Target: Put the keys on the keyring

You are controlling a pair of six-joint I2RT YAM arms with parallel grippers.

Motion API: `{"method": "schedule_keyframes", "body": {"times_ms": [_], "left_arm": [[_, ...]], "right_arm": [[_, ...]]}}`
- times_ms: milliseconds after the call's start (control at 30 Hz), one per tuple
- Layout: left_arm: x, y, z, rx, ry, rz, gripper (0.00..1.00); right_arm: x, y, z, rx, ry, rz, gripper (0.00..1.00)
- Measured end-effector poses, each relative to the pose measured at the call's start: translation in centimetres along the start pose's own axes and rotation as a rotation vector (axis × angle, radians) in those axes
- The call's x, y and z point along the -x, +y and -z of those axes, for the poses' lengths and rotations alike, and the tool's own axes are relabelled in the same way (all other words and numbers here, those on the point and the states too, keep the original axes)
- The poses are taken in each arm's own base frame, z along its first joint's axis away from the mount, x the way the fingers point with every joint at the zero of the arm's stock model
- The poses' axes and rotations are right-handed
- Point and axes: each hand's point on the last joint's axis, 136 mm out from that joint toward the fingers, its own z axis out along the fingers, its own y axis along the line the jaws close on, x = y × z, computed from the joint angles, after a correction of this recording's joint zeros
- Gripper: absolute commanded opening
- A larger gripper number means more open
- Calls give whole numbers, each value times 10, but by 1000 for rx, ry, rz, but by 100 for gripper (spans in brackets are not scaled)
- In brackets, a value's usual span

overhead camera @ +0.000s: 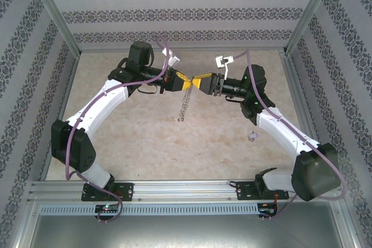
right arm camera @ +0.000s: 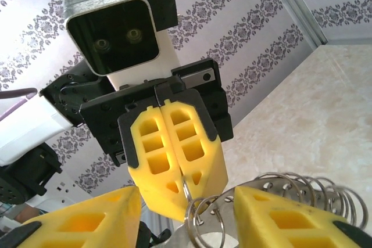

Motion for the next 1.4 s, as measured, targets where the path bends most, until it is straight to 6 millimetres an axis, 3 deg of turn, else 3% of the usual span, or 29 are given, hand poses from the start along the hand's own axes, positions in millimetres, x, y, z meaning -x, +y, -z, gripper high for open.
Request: {"method": "schedule_keyframes", "body": {"times_ms": [367,567,867,1400], "left_arm": [[0,0,0,1,1,3,0],[-1,0,0,0,4,9,0],[-5,0,0,0,15,31,0],[4,-7,2,-4,21,1,0]], "right_arm": [[1,25,21,-4,-44,37,47],[-7,38,15,29,-20,40,43],[-17,12,3,2,17,-24,40],[-12,4,-4,0,25,-24,33]]}}
